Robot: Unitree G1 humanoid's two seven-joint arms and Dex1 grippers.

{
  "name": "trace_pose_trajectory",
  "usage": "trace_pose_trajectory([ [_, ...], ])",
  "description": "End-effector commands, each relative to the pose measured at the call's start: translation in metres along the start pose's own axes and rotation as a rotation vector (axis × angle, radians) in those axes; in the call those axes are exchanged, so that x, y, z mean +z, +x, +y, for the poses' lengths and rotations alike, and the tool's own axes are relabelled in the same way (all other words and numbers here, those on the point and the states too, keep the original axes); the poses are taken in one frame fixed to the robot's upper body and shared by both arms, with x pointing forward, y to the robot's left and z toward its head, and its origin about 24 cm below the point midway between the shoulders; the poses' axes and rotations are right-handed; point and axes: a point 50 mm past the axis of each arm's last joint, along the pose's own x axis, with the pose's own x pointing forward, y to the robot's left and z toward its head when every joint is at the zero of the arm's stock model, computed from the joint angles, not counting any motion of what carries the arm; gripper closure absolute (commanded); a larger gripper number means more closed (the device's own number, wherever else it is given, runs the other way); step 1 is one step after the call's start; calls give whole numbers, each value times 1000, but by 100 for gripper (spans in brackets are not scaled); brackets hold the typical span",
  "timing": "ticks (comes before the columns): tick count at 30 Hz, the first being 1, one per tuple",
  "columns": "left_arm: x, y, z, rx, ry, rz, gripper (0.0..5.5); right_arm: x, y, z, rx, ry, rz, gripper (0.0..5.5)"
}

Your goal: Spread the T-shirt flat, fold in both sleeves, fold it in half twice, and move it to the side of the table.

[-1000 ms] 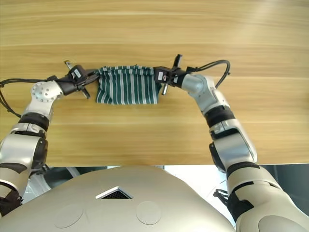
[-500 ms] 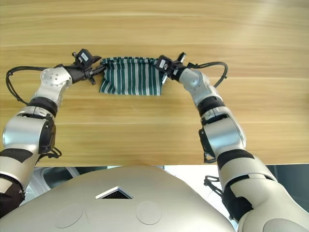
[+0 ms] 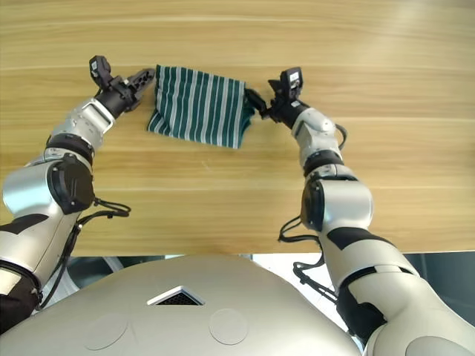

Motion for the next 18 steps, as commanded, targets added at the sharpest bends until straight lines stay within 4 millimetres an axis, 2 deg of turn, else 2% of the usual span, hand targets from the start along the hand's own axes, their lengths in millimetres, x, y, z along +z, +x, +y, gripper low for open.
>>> trace_pose_trajectory([
  [1,17,2,2,108,-153,-163,265,21,-7,-19,-102,212,-137,47],
  [3,26,-3,8,153,-208,-262,265,30,-13,-28,-145,246,-205,12],
  [4,35,-8,9,106,-225,-341,265,40,-18,-34,-164,234,-271,12],
  [6,51,-20,11,-15,-140,-463,265,59,-23,-36,-140,124,-380,12],
  [8,50,-28,7,-145,72,-489,291,66,-15,-18,-81,-132,-393,10],
  [13,34,-31,-18,-412,473,-479,402,58,18,41,1,-772,-306,127],
  [15,22,-31,-24,-463,611,-429,447,52,29,61,50,-928,-288,176],
  [18,13,-32,-26,-498,711,-380,514,40,40,83,108,-1084,-260,248],
])
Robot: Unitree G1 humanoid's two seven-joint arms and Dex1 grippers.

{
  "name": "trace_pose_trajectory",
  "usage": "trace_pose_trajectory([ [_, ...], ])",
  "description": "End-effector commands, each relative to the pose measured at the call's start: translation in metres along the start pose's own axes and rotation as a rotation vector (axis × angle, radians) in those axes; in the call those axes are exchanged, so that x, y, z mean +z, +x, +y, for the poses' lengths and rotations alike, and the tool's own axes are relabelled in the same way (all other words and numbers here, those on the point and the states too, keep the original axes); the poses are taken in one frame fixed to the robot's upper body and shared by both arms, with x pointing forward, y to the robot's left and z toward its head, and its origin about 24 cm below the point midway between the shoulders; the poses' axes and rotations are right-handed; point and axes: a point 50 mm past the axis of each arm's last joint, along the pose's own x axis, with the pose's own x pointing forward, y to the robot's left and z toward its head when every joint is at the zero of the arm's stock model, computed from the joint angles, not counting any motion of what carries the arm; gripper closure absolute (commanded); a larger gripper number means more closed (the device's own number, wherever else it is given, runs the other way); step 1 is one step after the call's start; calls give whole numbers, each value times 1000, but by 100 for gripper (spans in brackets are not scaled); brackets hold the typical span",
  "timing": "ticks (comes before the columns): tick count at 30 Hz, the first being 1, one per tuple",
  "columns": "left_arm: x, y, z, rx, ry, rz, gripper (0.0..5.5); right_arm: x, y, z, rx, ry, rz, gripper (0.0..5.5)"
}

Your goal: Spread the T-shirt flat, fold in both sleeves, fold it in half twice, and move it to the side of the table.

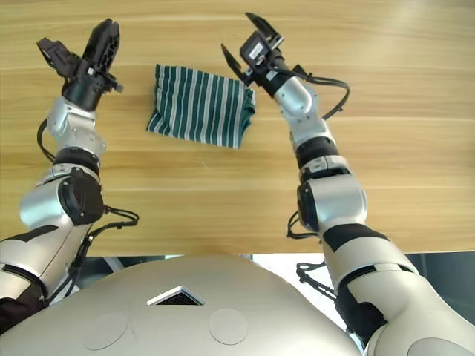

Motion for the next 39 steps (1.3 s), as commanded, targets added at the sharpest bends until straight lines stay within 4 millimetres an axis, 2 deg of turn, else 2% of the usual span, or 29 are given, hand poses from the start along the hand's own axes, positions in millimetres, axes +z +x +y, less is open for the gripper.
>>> trace_pose_trajectory([
  [1,-4,-2,-9,-89,81,56,531,12,15,23,88,-156,-24,269],
  [2,-6,-3,-10,-102,95,70,550,13,18,32,117,-192,-25,290],
  [9,-16,-6,-21,-206,223,205,550,15,26,79,294,-339,-1,447],
  [14,-22,-11,-30,-347,420,344,550,4,22,93,343,-370,70,538],
  [20,-14,-12,-31,-532,703,469,550,-11,15,95,353,-368,173,545],
  [25,-15,-17,-22,-716,985,702,550,-21,10,91,333,-347,264,545],
  [29,-20,-17,-8,-799,1186,896,550,-20,11,97,341,-333,262,545],
  [33,-27,-25,11,-827,1366,1094,550,-16,13,104,353,-322,243,545],
  [37,-32,-41,16,-862,1409,1160,550,-21,12,96,301,-279,305,545],
  [39,-36,-52,15,-882,1394,1162,550,-27,11,86,245,-225,368,545],
])
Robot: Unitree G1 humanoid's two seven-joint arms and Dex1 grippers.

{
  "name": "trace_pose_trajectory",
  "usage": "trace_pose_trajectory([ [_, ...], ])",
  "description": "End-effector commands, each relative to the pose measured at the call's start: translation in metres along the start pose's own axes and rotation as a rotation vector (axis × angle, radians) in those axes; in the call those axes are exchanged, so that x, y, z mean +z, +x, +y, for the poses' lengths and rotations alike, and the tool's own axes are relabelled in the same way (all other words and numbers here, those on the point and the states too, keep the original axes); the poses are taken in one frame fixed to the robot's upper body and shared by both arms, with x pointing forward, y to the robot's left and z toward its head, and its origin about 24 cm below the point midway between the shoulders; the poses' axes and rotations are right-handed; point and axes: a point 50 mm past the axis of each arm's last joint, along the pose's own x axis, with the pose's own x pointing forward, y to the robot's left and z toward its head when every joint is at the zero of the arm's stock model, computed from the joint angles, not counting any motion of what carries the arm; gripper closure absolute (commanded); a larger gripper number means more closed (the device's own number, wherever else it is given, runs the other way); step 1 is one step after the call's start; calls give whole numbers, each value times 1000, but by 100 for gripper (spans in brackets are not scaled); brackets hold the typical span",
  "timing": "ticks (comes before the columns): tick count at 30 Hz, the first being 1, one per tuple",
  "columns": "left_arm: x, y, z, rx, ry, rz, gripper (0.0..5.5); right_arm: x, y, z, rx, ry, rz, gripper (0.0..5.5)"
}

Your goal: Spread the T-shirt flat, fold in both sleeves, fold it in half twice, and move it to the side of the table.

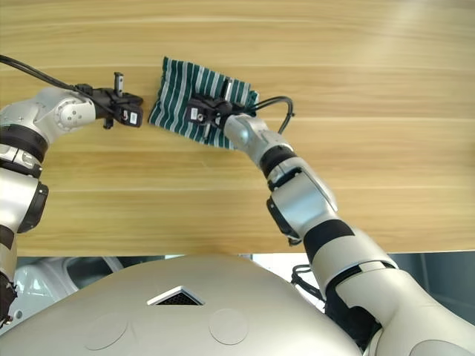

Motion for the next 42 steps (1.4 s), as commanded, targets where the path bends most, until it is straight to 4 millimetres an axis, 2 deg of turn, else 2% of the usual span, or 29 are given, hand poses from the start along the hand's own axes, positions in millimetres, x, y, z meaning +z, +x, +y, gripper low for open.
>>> trace_pose_trajectory([
  [1,-1,-2,-48,-151,-3,-2,550,-26,-8,-8,-45,153,161,545],
  [4,9,-6,-60,-124,-68,-101,550,-49,-18,-21,-124,240,285,545],
  [8,19,-16,-52,20,-185,-220,550,-85,-42,-41,-273,370,447,545],
  [10,24,-20,-53,87,-267,-267,550,-112,-67,-53,-396,463,562,545],
  [13,27,-27,-58,202,-432,-317,550,-156,-118,-62,-623,720,712,545],
  [16,29,-32,-60,325,-607,-380,550,-185,-163,-65,-798,843,815,545],
  [19,36,-36,-61,482,-827,-495,550,-201,-196,-69,-927,926,855,545],
  [22,40,-38,-62,585,-1036,-622,550,-204,-205,-75,-959,935,833,545],
  [25,33,-40,-55,702,-1212,-723,550,-203,-209,-85,-993,928,772,545],
  [27,21,-42,-50,798,-1323,-757,550,-198,-211,-108,-1061,906,662,545],
  [29,9,-44,-47,889,-1428,-784,550,-188,-215,-138,-1142,829,525,545],
  [32,-10,-48,-43,1049,-1596,-837,550,-156,-223,-191,-1282,561,293,545],
  [33,-17,-48,-42,1102,-1654,-832,550,-137,-221,-206,-1306,363,228,545],
  [34,-21,-47,-40,1137,-1696,-826,550,-120,-216,-214,-1312,210,175,545],
  [36,-26,-43,-41,1174,-1764,-804,550,-85,-193,-211,-1246,-9,32,545],
  [37,-26,-41,-43,1179,-1791,-795,550,-71,-174,-201,-1157,-4,-59,545],
  [39,-24,-35,-46,1179,-1840,-778,550,-44,-133,-167,-809,302,-313,545],
  [41,-19,-26,-46,1163,-1891,-772,550,-32,-113,-141,-475,639,-562,545],
  [42,-16,-21,-43,1151,-1917,-774,550,-34,-107,-133,-373,802,-650,545],
])
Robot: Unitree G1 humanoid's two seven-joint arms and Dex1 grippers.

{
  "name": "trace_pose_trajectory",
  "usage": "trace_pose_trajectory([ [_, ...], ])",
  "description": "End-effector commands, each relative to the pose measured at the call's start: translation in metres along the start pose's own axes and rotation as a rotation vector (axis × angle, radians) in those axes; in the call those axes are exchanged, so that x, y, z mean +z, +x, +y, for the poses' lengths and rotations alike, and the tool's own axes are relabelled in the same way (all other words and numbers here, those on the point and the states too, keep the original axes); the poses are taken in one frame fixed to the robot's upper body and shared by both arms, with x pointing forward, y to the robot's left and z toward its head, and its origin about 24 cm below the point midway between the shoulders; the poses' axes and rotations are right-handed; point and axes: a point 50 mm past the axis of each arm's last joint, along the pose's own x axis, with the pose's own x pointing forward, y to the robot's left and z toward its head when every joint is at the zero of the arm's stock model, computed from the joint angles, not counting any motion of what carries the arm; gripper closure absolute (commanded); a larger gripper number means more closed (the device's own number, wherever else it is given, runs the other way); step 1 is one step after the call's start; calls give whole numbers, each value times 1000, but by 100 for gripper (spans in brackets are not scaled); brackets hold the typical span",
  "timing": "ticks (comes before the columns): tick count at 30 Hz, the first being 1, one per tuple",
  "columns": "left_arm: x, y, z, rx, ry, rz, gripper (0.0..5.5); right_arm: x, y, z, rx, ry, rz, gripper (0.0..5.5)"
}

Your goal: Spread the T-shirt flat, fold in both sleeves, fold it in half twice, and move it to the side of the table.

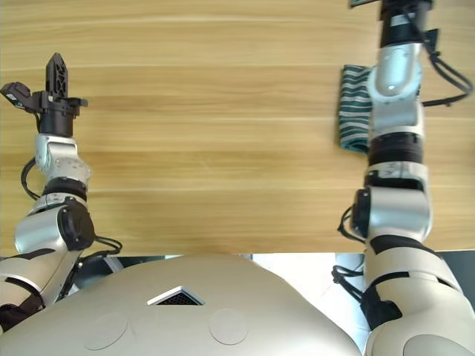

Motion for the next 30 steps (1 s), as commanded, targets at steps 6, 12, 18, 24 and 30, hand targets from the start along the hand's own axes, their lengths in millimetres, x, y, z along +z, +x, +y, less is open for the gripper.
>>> trace_pose_trajectory([
  [6,-46,10,-23,143,-228,119,550,-40,-39,129,242,1636,224,545],
  [12,-49,2,-6,332,-311,157,550,-51,-55,158,110,1307,545,545],
  [18,-56,26,-26,320,-91,289,550,-51,-44,155,83,1176,606,545],
  [24,-48,55,-35,351,-71,332,550,-50,-25,145,27,1112,677,545],
  [30,-43,79,-53,314,91,383,550,-50,-11,129,-7,935,701,545],
])
